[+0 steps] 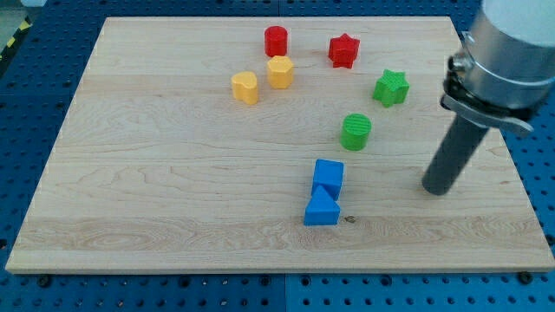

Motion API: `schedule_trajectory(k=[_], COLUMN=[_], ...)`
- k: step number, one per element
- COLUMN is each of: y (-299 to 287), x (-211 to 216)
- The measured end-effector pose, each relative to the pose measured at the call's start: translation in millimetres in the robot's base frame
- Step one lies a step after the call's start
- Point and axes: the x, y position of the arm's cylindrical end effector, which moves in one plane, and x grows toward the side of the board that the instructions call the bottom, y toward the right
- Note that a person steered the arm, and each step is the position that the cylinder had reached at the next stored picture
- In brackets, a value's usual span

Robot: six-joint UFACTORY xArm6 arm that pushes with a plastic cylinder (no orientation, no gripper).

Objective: Slide the blue cube towards left

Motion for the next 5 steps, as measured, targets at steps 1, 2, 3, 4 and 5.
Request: schedule_trajectory(k=[1, 2, 3, 4, 5], y=[-0.2, -36.8, -63.4, -80.9, -117.6], x=[13.2, 10.5, -23.0, -25.1, -25.2])
